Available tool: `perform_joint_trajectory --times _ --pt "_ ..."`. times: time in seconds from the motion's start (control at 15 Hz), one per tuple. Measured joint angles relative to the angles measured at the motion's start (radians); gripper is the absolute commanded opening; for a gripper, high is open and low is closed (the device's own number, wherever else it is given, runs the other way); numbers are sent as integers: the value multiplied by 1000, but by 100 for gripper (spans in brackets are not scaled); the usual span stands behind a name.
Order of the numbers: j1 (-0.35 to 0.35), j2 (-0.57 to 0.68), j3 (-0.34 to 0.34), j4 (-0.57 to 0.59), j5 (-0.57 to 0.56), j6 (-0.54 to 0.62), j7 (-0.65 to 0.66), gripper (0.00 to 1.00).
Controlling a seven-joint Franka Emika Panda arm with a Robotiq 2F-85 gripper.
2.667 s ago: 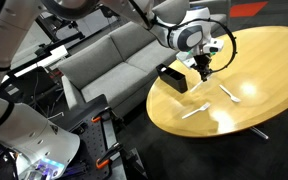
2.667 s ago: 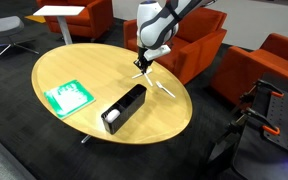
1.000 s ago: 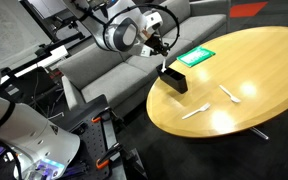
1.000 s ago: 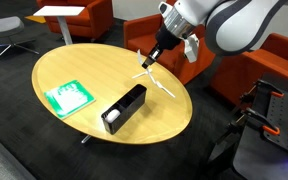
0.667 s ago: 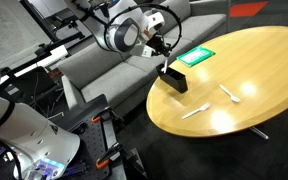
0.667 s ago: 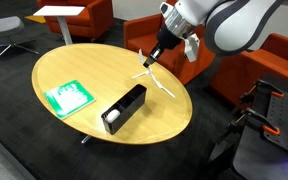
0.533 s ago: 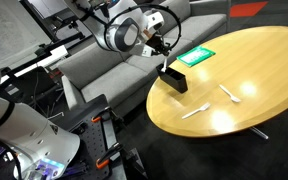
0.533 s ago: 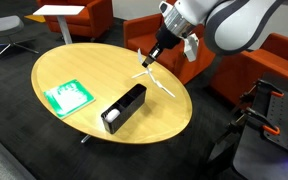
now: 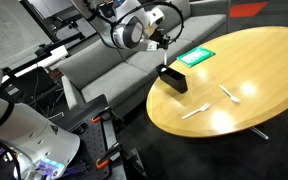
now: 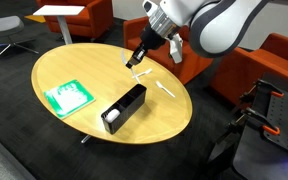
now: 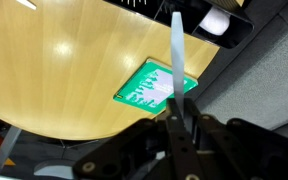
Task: Put the plastic fork inside the black object.
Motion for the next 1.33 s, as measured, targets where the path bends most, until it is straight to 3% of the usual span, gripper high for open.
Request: perform_joint_trajectory --times 0.53,1.07,1.33 --pt "-68 188 69 164 -98 0 -60 3" --pt "-186 334 178 260 -186 -4 -98 3" --pt "-214 386 198 290 -199 -16 -118 3"
